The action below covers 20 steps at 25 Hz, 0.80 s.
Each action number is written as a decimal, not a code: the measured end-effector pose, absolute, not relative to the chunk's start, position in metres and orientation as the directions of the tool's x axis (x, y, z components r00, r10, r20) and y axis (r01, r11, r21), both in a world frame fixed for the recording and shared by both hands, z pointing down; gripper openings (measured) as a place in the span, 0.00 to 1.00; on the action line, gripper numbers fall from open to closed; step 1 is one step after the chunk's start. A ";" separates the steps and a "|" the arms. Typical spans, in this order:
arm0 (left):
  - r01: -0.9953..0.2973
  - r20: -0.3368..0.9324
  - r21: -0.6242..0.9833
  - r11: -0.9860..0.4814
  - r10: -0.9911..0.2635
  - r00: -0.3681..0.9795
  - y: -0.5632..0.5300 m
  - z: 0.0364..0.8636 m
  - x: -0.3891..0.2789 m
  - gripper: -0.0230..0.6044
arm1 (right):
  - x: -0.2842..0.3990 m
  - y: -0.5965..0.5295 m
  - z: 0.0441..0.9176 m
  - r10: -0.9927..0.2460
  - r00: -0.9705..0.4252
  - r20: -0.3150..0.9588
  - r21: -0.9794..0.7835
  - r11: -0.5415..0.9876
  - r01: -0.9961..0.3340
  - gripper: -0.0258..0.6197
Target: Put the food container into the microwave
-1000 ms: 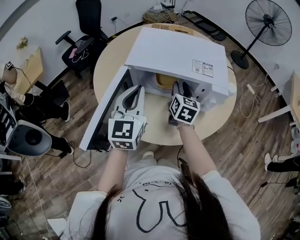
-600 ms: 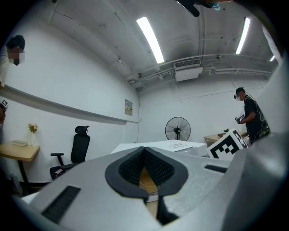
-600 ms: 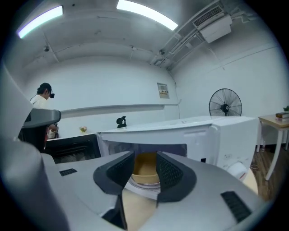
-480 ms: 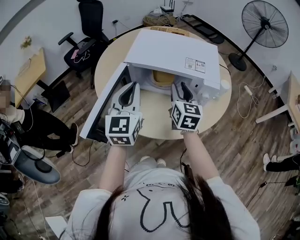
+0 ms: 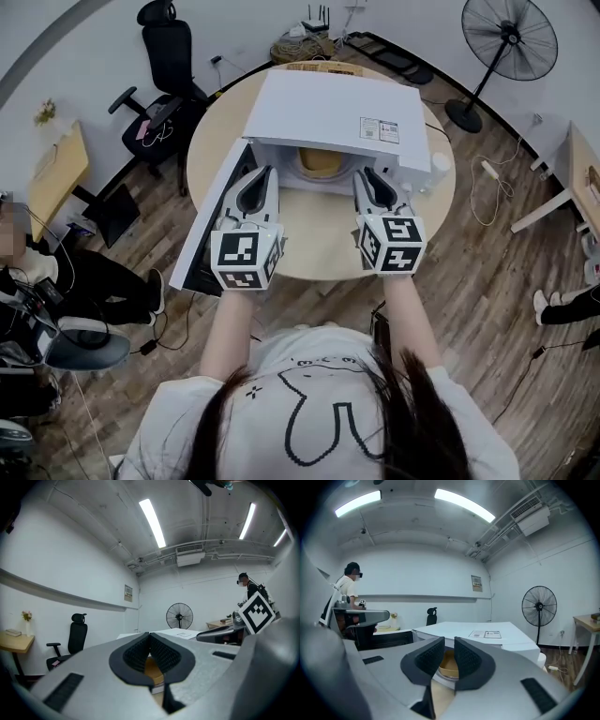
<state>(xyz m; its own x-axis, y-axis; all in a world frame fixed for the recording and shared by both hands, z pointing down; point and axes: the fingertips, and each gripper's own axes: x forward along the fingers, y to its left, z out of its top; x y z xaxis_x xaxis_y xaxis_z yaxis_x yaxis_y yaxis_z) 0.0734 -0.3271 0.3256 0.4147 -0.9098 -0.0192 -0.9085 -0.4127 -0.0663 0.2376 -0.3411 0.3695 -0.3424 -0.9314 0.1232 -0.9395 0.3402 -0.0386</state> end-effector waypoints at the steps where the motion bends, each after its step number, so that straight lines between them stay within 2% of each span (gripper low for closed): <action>1: -0.908 -0.024 -0.067 -0.413 -0.909 0.415 -0.327 0.324 0.073 0.05 | 0.239 -0.337 0.364 -0.930 -0.348 0.118 -0.031 0.347 -0.937 0.15; 2: -0.909 -0.030 -0.067 -0.411 -0.910 0.414 -0.326 0.322 0.071 0.05 | 0.239 -0.333 0.358 -0.927 -0.357 0.112 -0.022 0.357 -0.934 0.11; 5: -0.911 -0.046 -0.075 -0.405 -0.912 0.409 -0.328 0.318 0.067 0.05 | 0.242 -0.322 0.343 -0.919 -0.381 0.097 -0.014 0.382 -0.924 0.09; 20: -0.865 -0.142 -0.221 -0.450 -0.863 0.485 -0.326 0.274 0.078 0.05 | 0.265 -0.296 0.285 -0.933 -0.359 -0.002 0.156 0.355 -0.922 0.09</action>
